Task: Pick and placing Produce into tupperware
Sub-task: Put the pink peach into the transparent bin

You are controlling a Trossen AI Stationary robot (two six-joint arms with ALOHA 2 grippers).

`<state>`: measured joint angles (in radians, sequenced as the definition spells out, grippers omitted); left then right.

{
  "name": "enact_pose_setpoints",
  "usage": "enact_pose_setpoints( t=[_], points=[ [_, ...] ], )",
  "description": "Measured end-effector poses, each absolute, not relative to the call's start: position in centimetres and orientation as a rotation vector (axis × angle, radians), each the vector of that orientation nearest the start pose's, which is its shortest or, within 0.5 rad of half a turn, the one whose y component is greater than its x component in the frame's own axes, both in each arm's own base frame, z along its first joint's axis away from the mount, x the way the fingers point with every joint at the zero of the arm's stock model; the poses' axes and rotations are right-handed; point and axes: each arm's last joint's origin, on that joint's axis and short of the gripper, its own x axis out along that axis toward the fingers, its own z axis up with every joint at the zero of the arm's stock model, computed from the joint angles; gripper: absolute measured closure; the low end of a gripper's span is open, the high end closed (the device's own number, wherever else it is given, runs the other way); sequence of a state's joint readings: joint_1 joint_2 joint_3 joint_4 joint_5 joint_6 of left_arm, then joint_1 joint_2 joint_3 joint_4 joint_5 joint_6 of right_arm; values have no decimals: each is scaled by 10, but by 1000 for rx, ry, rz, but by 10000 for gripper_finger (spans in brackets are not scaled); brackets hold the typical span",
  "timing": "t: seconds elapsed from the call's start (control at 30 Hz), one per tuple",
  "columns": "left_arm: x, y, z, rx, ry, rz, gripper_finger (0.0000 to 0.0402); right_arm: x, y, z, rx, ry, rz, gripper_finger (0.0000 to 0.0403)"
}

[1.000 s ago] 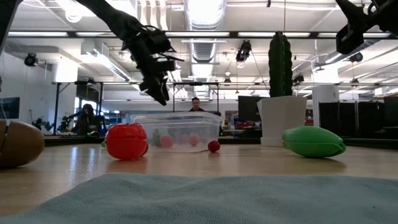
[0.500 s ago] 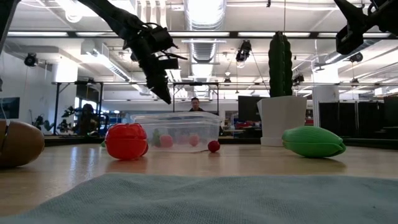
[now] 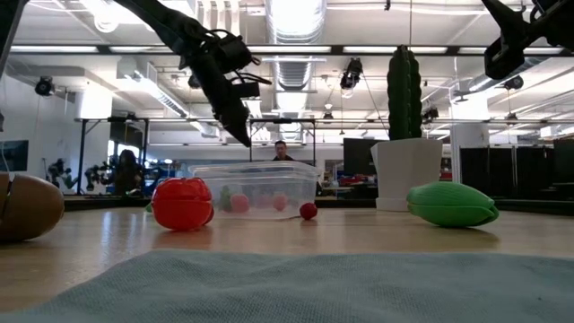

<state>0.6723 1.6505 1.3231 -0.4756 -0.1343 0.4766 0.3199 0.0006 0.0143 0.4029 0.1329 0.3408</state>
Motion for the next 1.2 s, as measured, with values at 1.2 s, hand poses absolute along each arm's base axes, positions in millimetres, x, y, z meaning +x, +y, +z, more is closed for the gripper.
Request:
enact_pose_setpoints(
  t=[1.2],
  points=[
    [296, 310, 212, -661, 1244, 694, 141, 85, 23, 206, 452, -370, 230, 202]
  ],
)
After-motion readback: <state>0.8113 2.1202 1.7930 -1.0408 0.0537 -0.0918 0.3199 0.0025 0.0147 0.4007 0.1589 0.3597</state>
